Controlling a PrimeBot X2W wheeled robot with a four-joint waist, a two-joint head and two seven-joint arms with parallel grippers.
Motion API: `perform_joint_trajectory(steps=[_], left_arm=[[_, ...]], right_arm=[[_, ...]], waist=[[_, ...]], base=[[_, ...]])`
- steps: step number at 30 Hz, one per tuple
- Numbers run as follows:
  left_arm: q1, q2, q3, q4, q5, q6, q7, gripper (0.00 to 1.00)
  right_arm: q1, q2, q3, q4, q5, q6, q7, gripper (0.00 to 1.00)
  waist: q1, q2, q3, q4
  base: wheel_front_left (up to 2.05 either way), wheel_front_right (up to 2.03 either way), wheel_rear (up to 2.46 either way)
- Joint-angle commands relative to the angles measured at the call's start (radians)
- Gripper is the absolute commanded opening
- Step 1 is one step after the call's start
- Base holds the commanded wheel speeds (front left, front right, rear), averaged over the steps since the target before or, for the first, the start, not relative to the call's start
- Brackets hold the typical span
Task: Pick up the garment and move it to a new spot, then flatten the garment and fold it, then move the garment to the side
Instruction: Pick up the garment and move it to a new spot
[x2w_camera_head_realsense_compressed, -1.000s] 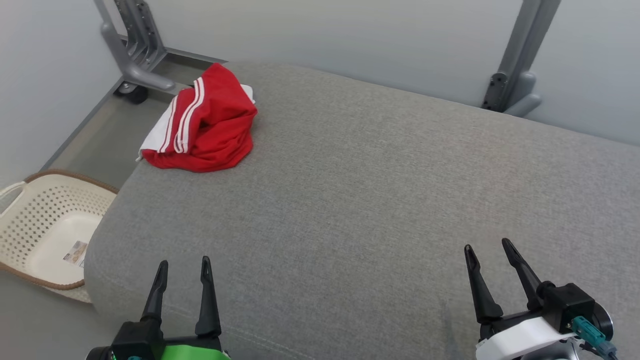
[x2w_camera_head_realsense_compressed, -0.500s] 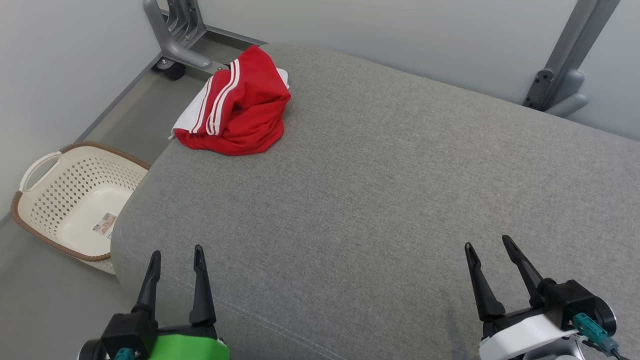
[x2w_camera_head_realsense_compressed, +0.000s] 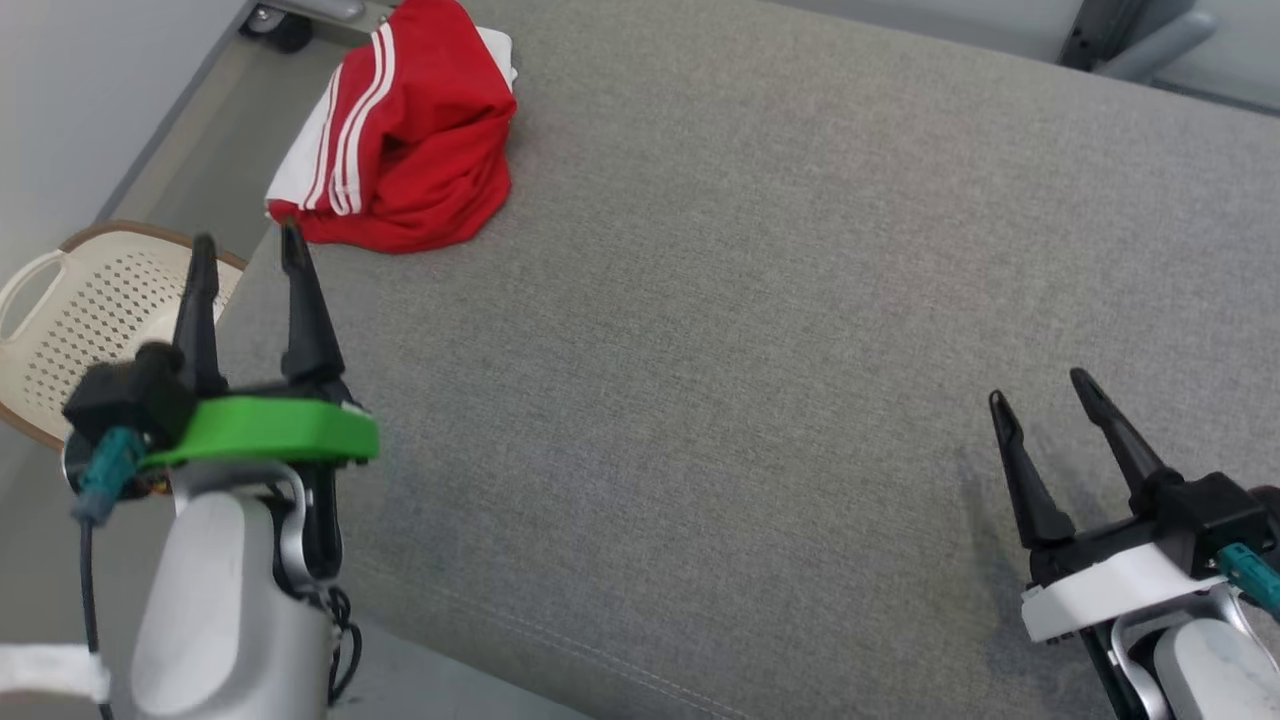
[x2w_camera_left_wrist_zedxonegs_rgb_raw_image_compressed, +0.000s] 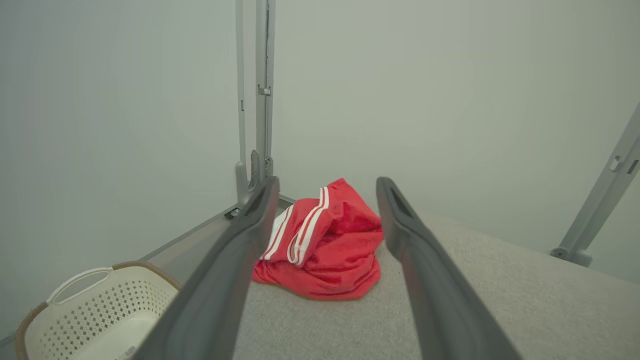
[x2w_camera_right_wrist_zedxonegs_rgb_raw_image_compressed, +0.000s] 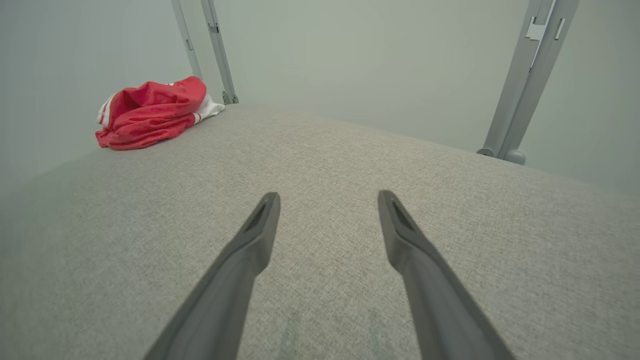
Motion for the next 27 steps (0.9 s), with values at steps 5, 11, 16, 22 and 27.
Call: perform_joint_trajectory(steps=[5, 11, 16, 22, 27], left_arm=[[-0.248, 0.040, 0.052, 0.212, -0.067, -0.061, 0.021, 1.00], [-0.503, 0.114, 0.081, 0.425, -0.106, -0.073, 0.101, 1.00], [-0.672, 0.166, 0.097, 0.600, -0.130, -0.059, 0.197, 1.00], [-0.812, 0.235, 0.105, 0.769, -0.130, -0.035, 0.247, 1.00], [-0.879, 0.281, 0.092, 0.876, -0.125, -0.048, 0.307, 1.00]], right_arm=[[-0.064, -0.048, 0.001, -0.019, 0.010, -0.001, -0.003, 1.00], [-0.103, -0.090, -0.032, -0.041, 0.020, -0.001, -0.003, 1.00], [-0.130, -0.110, -0.041, -0.057, 0.022, -0.001, -0.003, 1.00], [-0.166, -0.109, -0.028, -0.060, 0.020, -0.001, 0.000, 1.00], [-0.195, -0.112, -0.025, -0.066, 0.020, -0.002, 0.000, 1.00]], waist=[[0.0000, 0.0000, 0.185, -0.095], [0.0000, 0.0000, 0.284, -0.129], [0.0000, 0.0000, 0.343, -0.154], [0.0000, 0.0000, 0.392, -0.193], [0.0000, 0.0000, 0.426, -0.229]], base=[[0.00, 0.00, 0.00], [0.00, 0.00, 0.00], [0.00, 0.00, 0.00], [0.00, 0.00, 0.00], [0.00, 0.00, 0.00]])
